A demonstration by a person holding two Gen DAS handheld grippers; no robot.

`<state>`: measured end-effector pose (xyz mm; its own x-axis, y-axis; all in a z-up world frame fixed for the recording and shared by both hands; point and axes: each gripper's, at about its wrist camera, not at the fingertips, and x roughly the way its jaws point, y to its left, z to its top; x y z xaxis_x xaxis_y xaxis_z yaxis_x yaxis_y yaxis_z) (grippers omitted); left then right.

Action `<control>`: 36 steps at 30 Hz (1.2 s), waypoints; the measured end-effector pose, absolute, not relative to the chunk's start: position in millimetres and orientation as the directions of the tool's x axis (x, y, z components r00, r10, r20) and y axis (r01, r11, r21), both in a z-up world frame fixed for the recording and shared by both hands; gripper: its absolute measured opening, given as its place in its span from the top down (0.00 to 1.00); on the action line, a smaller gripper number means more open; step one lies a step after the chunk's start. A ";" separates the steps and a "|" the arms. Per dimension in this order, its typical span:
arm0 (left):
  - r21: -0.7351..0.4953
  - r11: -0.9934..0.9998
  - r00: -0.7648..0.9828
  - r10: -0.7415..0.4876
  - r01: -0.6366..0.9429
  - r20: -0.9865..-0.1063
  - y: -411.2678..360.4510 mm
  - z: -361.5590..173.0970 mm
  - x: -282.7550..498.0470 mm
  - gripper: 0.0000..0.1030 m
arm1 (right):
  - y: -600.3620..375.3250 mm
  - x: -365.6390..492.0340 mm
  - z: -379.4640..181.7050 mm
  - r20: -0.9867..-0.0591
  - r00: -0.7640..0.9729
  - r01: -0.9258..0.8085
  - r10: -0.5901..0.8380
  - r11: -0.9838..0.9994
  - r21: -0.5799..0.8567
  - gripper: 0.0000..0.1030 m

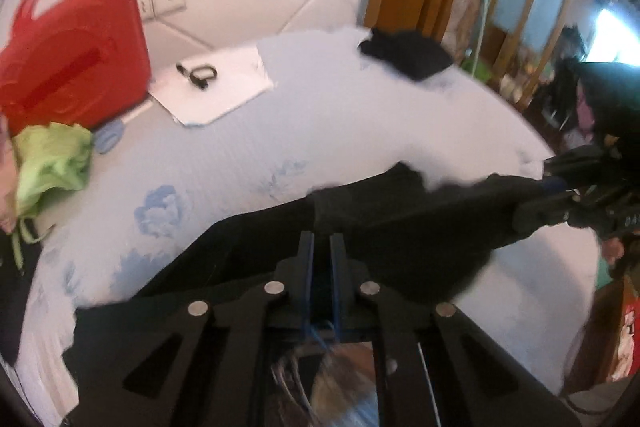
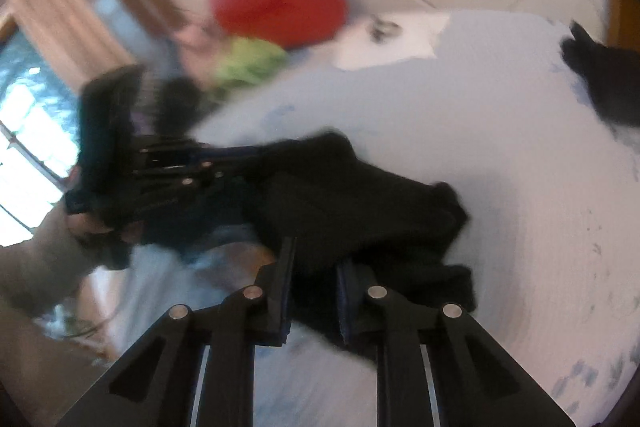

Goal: Fold clothes

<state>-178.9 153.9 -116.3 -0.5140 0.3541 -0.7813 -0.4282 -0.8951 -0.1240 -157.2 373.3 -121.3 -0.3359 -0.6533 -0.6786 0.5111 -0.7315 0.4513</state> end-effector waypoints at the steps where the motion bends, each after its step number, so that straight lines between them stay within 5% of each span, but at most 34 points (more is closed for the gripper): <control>1: -0.129 -0.893 -0.515 0.360 -0.431 -0.778 152.4 -109.8 -169.5 0.93 | 374.9 -148.1 -111.8 -0.649 -0.331 0.536 -0.685 -0.703 0.468 0.83; 7: -0.179 -0.918 -0.449 0.334 -0.353 -0.829 150.7 -112.3 -186.2 0.93 | 388.9 -171.4 -115.8 -0.599 -0.264 0.474 -0.756 -0.643 0.602 0.83; 11: -0.170 -0.943 -0.425 0.284 -0.286 -0.859 157.5 -136.4 -245.5 0.89 | 401.2 -235.7 -163.9 -0.660 -0.237 0.288 -0.713 -0.700 0.653 0.77; 13: -0.126 -0.955 -0.431 0.237 -0.270 -0.871 164.9 -147.4 -275.2 0.73 | 408.4 -271.6 -189.2 -0.719 -0.248 0.174 -0.649 -0.760 0.626 0.68; 15: -0.106 -0.962 -0.441 0.211 -0.251 -0.872 166.2 -151.6 -294.0 0.37 | 412.8 -292.4 -200.8 -0.776 -0.265 0.107 -0.572 -0.817 0.566 0.59; 17: -0.118 -0.965 -0.457 0.216 -0.234 -0.863 162.5 -148.1 -305.2 0.26 | 416.7 -303.8 -204.3 -0.817 -0.275 0.063 -0.507 -0.857 0.511 0.53; 24: -0.143 -0.944 -0.500 0.281 -0.297 -0.819 154.1 -122.6 -281.4 0.26 | 433.6 -264.4 -149.8 -0.860 -0.416 0.056 -0.295 -0.952 0.300 0.44; 28: -0.152 -0.934 -0.475 0.299 -0.322 -0.828 159.7 -130.8 -271.0 0.26 | 430.8 -247.3 -142.4 -0.788 -0.401 0.109 -0.467 -0.879 0.465 0.42; 36: -0.130 -0.944 -0.403 0.251 -0.304 -0.880 172.8 -178.8 -292.4 0.26 | 407.8 -263.9 -182.3 -0.834 -0.251 0.108 -0.491 -0.871 0.480 0.47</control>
<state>-292.4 172.8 -178.8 -0.4028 0.2508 -0.8803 -0.3037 -0.9439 -0.1300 -263.9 407.8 -182.3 -0.2510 -0.4912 -0.8341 0.1076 -0.8705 0.4802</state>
